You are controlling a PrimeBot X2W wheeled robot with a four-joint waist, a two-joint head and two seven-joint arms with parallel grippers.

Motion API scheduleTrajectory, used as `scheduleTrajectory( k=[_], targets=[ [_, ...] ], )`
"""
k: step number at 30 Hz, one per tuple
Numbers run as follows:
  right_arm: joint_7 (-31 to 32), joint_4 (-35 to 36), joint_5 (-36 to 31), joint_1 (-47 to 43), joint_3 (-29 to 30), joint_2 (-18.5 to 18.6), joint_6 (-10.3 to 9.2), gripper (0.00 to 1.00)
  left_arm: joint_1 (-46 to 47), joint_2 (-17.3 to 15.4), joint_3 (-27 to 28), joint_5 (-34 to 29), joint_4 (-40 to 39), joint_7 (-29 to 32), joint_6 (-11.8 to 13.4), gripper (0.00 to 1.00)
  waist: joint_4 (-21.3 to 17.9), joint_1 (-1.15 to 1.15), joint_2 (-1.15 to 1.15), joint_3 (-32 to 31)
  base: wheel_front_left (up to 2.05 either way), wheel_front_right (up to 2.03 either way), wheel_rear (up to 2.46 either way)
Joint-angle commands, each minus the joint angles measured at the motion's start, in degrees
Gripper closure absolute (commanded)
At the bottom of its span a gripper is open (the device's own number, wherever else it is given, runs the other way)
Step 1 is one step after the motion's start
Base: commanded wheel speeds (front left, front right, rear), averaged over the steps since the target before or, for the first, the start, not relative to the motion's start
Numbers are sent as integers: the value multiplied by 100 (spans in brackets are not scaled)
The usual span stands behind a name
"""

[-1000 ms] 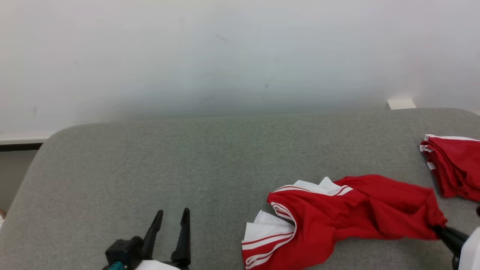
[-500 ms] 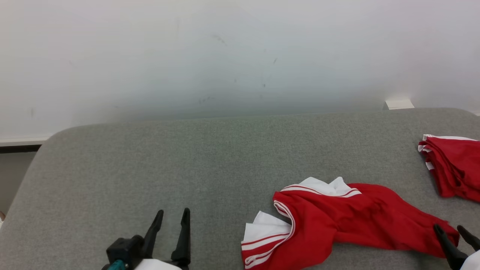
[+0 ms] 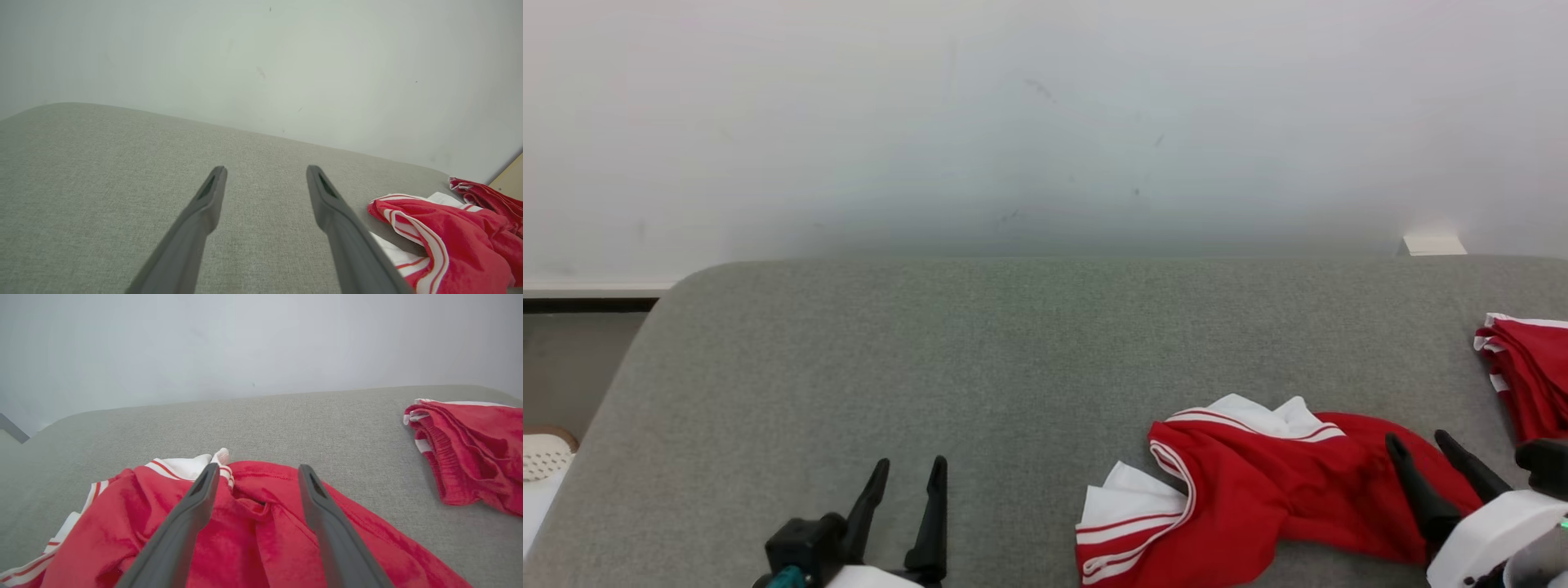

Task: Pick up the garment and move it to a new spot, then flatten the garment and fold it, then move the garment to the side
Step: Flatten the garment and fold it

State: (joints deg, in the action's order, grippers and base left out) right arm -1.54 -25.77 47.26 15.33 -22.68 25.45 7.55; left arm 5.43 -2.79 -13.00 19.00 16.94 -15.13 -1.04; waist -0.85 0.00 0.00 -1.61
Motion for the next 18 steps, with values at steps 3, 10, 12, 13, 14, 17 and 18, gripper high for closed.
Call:
scheduleTrajectory(
  k=[3, 10, 12, 13, 14, 17, 18],
  targets=[
    [203, 187, -165, 196, -59, -154, -13, 0, 16, -24, -14, 20, 25, 1, 2, 0, 137, 0, 0, 37, 0, 0, 0],
    [887, -156, -378, 612, -44, -374, -13, 0, 89, -25, -136, 110, 31, 1, 30, 0, 485, 0, 0, 74, 0, 0, 0],
    [1139, -336, -290, 772, -4, -446, -12, 0, 82, -24, -163, 134, 41, 1, 40, 0, 593, 0, 0, 95, 0, 0, 0],
    [1273, -457, -285, 832, -2, -439, -12, 0, 79, -25, -171, 143, 47, 1, 50, 0, 648, 0, 0, 104, 0, 0, 0],
    [1406, -593, -322, 886, -6, -406, -13, 0, 77, -25, -171, 145, 55, 1, 50, 0, 701, 0, 0, 113, 0, 0, 0],
    [1720, -980, -241, 1060, 104, -456, -13, 0, 79, -24, -169, 147, 51, 1, 59, 0, 841, 0, 0, 135, 0, 0, 0],
    [1854, -1128, -225, 1117, 134, -480, -12, 0, 77, -25, -167, 142, 49, 1, 56, 0, 879, 0, 0, 153, 0, 0, 0]
  ],
)
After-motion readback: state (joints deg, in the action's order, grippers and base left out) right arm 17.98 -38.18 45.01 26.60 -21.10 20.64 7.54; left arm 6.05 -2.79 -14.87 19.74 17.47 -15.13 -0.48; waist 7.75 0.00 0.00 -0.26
